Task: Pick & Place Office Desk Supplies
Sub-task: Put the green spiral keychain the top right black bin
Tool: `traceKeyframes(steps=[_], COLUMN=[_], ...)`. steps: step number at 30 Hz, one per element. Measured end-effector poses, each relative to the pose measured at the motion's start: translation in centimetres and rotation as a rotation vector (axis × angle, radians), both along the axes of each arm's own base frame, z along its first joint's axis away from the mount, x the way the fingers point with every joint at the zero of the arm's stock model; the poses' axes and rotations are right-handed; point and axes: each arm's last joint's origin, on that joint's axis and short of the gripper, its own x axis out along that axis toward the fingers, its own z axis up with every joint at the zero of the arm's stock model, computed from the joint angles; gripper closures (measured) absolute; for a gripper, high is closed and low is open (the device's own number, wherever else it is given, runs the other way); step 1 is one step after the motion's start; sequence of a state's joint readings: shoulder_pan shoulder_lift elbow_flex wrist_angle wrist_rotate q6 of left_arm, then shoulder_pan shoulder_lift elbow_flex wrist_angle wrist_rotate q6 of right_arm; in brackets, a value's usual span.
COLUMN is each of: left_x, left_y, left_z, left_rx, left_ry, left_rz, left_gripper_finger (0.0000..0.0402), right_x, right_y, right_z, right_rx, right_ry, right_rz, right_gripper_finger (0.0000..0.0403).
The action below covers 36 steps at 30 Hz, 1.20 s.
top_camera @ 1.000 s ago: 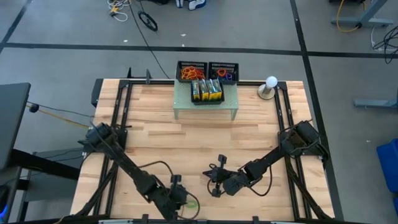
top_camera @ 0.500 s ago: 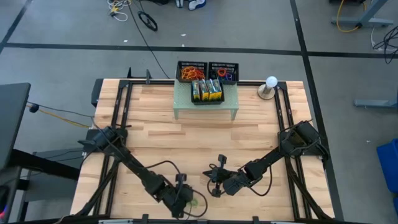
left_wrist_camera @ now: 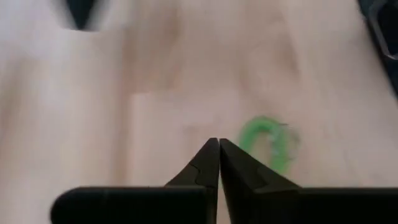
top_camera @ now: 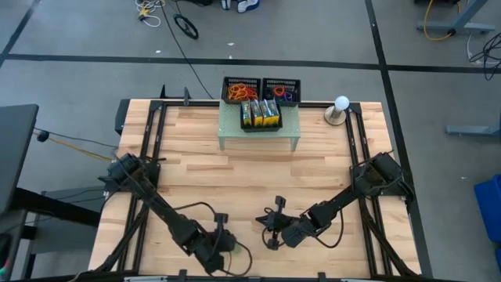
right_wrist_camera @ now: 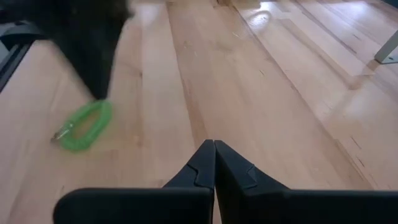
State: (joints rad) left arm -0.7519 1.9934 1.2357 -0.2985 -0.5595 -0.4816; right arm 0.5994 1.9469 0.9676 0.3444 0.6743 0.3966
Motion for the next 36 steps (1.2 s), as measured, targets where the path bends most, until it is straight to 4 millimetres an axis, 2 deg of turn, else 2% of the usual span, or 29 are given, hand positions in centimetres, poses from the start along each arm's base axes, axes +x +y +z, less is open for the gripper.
traceKeyframes(steps=[4,9,11,13,18,23,27,30,33,36], left_x=[-1.4,-2.6,-2.8,-2.8,-3.0,-3.1,-2.9,-2.5,-2.2,-1.7], left_y=[1.8,4.2,4.1,3.2,1.9,1.1,1.3,1.3,1.7,2.1], left_z=[-0.1,-0.5,-1.0,-0.6,-0.4,-0.2,-1.4,-2.4,-3.3,-3.5], left_rx=[0.036,-0.142,-0.245,-0.293,-0.186,-0.126,-0.107,-0.092,-0.064,-0.091], left_ry=[-0.047,-0.174,-0.175,-0.182,-0.109,-0.085,-0.050,-0.037,-0.017,0.001], left_rz=[0.056,0.067,-0.025,-0.116,-0.146,-0.178,-0.193,-0.232,-0.218,-0.204], left_gripper_finger=[0.0396,0.0396,0.0387,0.0367,0.0303,0.0230,0.0164,0.0129,0.0124,0.0159], right_x=[0.0,0.1,0.1,0.1,0.2,0.2,0.2,0.3,0.3,0.3], right_y=[0.1,0.1,0.2,0.3,0.1,0.2,0.2,0.1,0.1,0.0], right_z=[0.1,0.2,0.2,0.2,0.2,0.2,0.2,0.2,0.3,0.3], right_rx=[0.072,0.152,0.162,0.166,0.149,0.148,0.146,0.140,0.140,0.140], right_ry=[-0.025,-0.041,-0.034,-0.033,-0.027,-0.032,-0.030,-0.030,-0.031,-0.031], right_rz=[-0.038,-0.058,-0.041,-0.028,-0.014,-0.013,-0.010,-0.007,-0.008,-0.011], right_gripper_finger=[0.0382,0.0326,0.0299,0.0274,0.0235,0.0230,0.0231,0.0231,0.0231,0.0231])
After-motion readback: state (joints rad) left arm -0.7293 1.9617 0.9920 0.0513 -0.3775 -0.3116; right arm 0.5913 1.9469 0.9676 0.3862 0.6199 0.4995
